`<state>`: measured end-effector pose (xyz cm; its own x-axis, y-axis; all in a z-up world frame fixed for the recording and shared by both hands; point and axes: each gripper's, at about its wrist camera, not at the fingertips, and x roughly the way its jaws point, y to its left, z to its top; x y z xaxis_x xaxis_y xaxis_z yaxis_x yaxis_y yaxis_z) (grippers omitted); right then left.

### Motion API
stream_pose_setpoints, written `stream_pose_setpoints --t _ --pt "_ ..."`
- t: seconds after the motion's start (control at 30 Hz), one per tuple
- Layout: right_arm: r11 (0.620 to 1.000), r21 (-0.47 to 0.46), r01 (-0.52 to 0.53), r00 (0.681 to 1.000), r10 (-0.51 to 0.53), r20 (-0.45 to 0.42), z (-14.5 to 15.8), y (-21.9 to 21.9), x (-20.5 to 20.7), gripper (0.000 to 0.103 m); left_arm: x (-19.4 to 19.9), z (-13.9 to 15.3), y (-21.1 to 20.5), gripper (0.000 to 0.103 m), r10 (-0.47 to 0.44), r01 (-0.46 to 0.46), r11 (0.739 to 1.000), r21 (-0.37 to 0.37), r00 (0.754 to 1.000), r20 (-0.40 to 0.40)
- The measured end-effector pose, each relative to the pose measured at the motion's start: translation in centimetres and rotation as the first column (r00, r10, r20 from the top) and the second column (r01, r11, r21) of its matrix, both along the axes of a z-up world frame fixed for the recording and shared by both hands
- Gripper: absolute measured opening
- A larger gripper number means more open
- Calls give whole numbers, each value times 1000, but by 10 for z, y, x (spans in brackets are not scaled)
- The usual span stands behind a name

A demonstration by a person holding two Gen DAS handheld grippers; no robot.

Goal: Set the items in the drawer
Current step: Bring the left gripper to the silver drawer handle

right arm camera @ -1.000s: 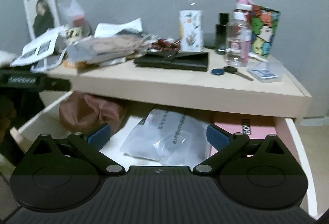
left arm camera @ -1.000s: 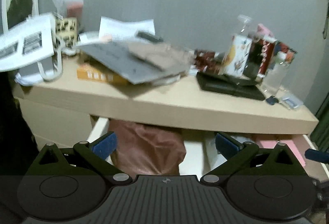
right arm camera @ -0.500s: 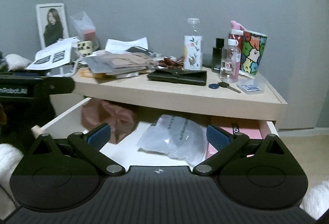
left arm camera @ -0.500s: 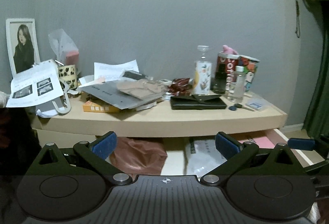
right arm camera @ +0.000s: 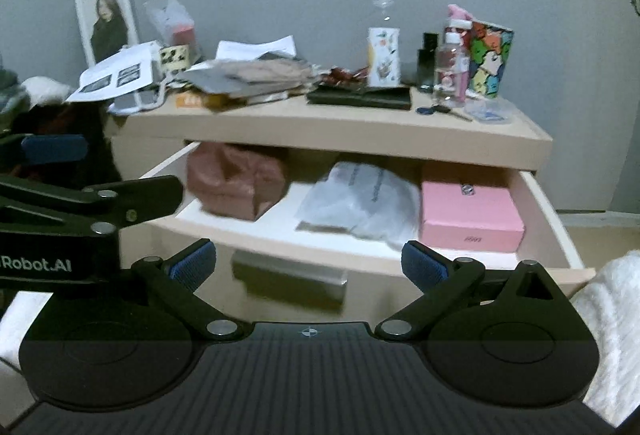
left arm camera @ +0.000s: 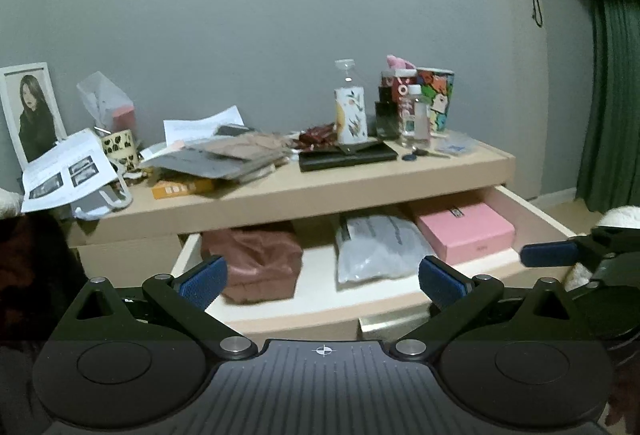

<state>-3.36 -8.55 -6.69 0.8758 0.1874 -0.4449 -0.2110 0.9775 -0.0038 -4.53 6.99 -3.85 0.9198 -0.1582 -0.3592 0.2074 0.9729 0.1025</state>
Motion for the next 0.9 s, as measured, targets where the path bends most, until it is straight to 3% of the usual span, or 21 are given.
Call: stream_pose_setpoints --t 0.23,0.47,0.53,0.67,0.83,0.9 --pt "1000 -18 -6 999 5 -48 -17 8 -4 102 -7 -17 4 103 18 -23 998 -64 998 -65" --pt "999 -9 31 999 -31 -34 -22 6 -4 102 -7 -24 7 103 47 -52 995 -91 997 -61" --pt "998 -17 60 998 -60 -25 -21 0 -4 102 -4 -28 8 103 59 -70 988 -137 995 -81" --pt "988 -4 151 988 -151 -5 -18 -23 5 102 -1 -41 11 103 105 -141 945 -296 985 -136" --pt "952 175 251 967 -240 -80 -9 -68 18 102 5 -53 -11 103 108 -132 968 -213 987 -122" --pt "951 187 246 969 -237 -67 -8 -73 20 102 8 -56 -24 103 80 -100 979 -177 990 -115"
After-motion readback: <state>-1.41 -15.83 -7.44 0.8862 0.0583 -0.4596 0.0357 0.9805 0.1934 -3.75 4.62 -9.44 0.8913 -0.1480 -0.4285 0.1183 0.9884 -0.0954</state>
